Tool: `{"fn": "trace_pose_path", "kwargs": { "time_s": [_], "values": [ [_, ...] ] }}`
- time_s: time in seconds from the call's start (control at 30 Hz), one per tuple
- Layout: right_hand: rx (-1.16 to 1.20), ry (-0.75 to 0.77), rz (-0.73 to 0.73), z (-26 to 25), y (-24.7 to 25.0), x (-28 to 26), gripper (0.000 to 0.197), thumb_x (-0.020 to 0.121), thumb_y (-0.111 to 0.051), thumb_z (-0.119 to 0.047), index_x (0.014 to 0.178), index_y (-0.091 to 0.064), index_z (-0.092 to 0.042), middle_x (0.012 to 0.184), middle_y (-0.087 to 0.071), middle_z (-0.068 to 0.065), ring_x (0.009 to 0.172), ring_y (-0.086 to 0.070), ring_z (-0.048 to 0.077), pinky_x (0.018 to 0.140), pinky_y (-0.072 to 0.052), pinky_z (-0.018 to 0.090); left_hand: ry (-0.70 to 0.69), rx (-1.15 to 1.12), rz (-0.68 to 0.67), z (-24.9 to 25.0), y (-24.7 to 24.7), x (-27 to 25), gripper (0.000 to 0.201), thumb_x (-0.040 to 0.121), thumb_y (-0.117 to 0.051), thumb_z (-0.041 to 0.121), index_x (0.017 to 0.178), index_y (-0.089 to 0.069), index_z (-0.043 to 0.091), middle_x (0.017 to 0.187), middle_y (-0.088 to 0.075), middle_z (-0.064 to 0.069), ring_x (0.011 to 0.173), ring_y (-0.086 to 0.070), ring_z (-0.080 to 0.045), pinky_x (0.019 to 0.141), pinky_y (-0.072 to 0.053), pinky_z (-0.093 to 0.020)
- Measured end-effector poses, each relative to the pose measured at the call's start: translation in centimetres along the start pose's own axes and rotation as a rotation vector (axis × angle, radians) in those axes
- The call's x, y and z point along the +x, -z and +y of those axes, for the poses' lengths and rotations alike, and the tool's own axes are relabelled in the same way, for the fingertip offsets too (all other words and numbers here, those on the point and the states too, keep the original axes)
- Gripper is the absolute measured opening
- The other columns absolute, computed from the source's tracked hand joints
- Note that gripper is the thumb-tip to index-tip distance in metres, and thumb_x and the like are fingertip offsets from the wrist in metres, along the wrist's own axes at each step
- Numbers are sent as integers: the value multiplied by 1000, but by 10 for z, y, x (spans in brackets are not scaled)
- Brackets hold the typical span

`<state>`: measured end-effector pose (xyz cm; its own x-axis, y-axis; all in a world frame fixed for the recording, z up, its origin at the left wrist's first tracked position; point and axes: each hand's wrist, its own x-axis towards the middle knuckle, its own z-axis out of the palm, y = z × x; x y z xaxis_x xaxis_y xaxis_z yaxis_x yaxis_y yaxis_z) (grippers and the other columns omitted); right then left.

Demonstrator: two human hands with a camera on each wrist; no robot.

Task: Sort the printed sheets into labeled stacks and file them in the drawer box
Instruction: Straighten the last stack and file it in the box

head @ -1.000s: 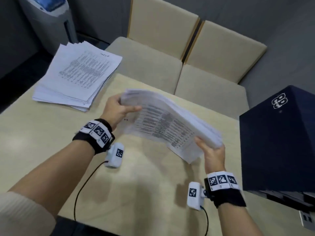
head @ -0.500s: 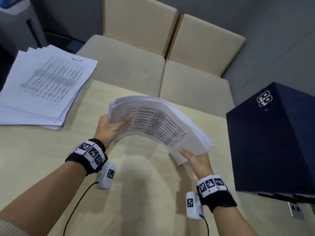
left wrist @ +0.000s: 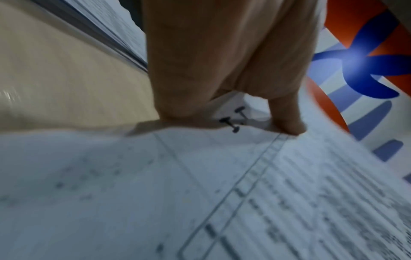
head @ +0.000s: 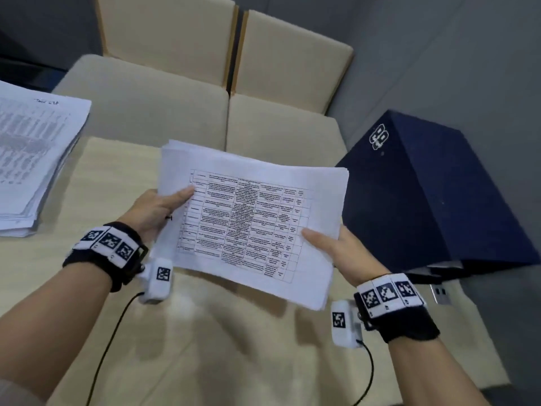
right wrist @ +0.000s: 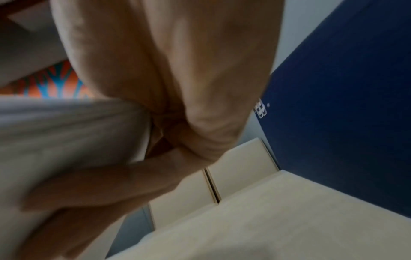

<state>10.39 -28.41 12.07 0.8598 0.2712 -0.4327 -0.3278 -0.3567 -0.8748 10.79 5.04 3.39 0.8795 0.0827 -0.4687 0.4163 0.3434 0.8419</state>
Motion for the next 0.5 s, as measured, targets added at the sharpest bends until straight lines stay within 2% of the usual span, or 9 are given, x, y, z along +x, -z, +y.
{"fn": "trace_pose_path", "kwargs": {
  "time_s": [0.1, 0.17, 0.23, 0.27, 0.33, 0.4, 0.43, 0.5],
  "values": [
    [99, -23, 32, 11, 16, -30, 34, 94, -61, -19, 126, -62, -10, 121, -70, 5, 113, -66, 23, 101, -49, 44, 51, 58, -21, -16, -33, -2, 56, 79, -76, 40, 119, -65, 3, 110, -74, -14, 103, -71, -32, 93, -53, -44],
    [141, -27, 55, 20, 25, -52, 37, 90, -63, -22, 124, -63, -9, 119, -71, 6, 112, -67, 24, 101, -49, 43, 117, 150, -51, -30, -54, -4, 69, 76, -74, 58, 120, -65, 5, 111, -74, -11, 106, -69, -33, 98, -51, -46],
    [202, -41, 103, 34, 42, -72, 37, 87, -64, -23, 121, -64, -9, 117, -72, 8, 110, -68, 25, 101, -50, 44, 188, 231, -91, -50, -71, -2, 94, 65, -73, 77, 126, -62, 6, 120, -70, -10, 113, -65, -30, 104, -47, -48],
    [230, -48, 122, 43, 53, -81, 36, 88, -63, -22, 122, -64, -10, 118, -71, 8, 111, -67, 26, 100, -50, 44, 216, 241, -112, -61, -80, -1, 101, 61, -73, 80, 127, -61, 6, 124, -69, -9, 116, -63, -30, 105, -45, -48],
    [258, -59, 130, 62, 76, -98, 35, 92, -60, -19, 126, -61, -11, 121, -70, 7, 113, -66, 25, 99, -51, 42, 228, 242, -116, -75, -107, -13, 90, 66, -71, 77, 122, -65, 6, 116, -72, -9, 109, -67, -28, 102, -48, -46],
    [260, -83, 140, 84, 100, -115, 31, 96, -58, -17, 126, -60, -13, 122, -70, 6, 112, -67, 23, 96, -54, 39, 229, 248, -75, -88, -137, -28, 65, 84, -64, 62, 111, -68, 2, 98, -76, -10, 93, -71, -30, 89, -54, -42],
    [258, -94, 144, 96, 112, -124, 28, 97, -57, -17, 124, -62, -13, 120, -71, 5, 110, -68, 22, 93, -56, 37, 226, 261, -50, -100, -149, -34, 58, 90, -61, 55, 109, -68, 1, 95, -76, -11, 89, -71, -31, 84, -55, -41],
    [238, -111, 149, 122, 136, -142, 26, 98, -56, -17, 123, -63, -13, 118, -72, 4, 109, -68, 21, 91, -56, 37, 221, 277, 5, -121, -174, -48, 63, 90, -63, 53, 119, -62, -3, 112, -71, -15, 99, -69, -33, 89, -55, -43]
  ]
}}
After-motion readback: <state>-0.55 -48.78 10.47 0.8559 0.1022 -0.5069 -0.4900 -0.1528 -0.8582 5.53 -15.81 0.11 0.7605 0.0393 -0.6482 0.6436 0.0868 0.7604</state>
